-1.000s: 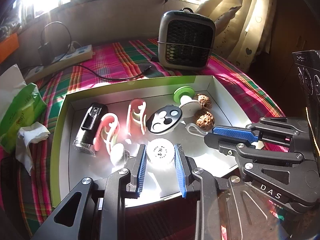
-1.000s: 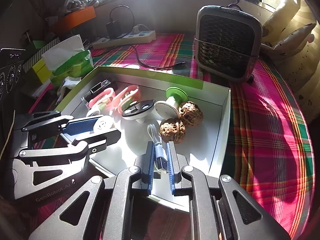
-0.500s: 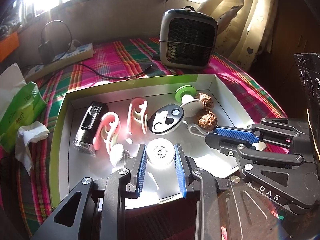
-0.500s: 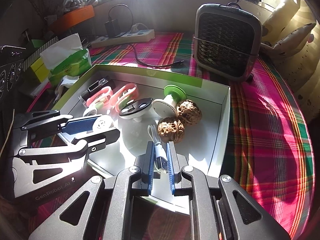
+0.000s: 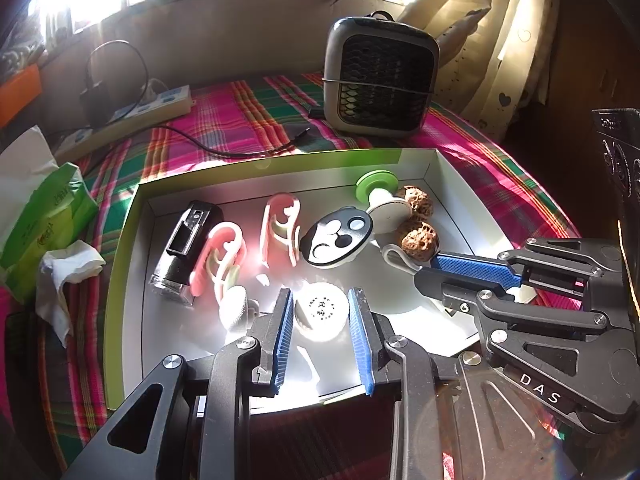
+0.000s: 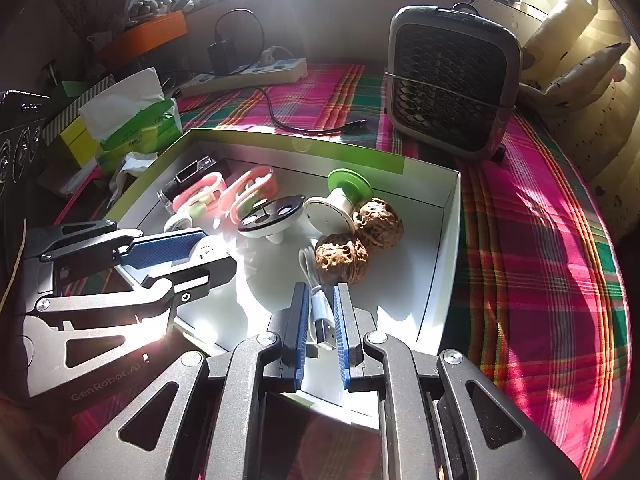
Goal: Organize objects
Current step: 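Release the jar into the box with the left tool while the right tool drops the cable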
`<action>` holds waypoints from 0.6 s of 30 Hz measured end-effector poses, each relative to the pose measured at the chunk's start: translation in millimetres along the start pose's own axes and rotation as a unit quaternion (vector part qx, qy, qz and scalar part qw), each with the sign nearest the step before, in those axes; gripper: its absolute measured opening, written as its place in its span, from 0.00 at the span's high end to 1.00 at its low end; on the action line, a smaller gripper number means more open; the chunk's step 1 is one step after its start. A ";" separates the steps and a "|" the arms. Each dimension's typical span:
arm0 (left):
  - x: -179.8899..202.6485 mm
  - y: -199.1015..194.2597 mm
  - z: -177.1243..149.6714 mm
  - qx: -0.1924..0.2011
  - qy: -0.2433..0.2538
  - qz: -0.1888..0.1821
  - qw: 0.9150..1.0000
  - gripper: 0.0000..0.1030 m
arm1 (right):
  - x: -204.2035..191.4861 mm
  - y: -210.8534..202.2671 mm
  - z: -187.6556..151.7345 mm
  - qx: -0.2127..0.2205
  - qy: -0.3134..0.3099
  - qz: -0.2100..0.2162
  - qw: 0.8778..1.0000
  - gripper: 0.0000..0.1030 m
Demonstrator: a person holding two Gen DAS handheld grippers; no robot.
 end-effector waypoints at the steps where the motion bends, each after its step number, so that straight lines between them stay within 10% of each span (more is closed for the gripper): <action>1: -0.2 -0.4 0.0 0.000 0.000 0.000 1.000 0.74 | 0.0 -0.1 0.2 0.000 0.000 0.000 1.000 0.87; 18: -5.0 -28.7 -3.5 0.024 -0.011 0.017 1.000 0.69 | -8.2 -21.4 3.2 0.026 0.012 -0.020 0.999 0.72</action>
Point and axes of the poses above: each gripper's, at about its wrist camera, not at the fingertips, and y roughly the way its jaws point, x to its right, z to its top, the point moved 9 cm from there along y, roughly the way its jaws point, and after that the axes turned 9 degrees about -y, right-handed, at the moved point
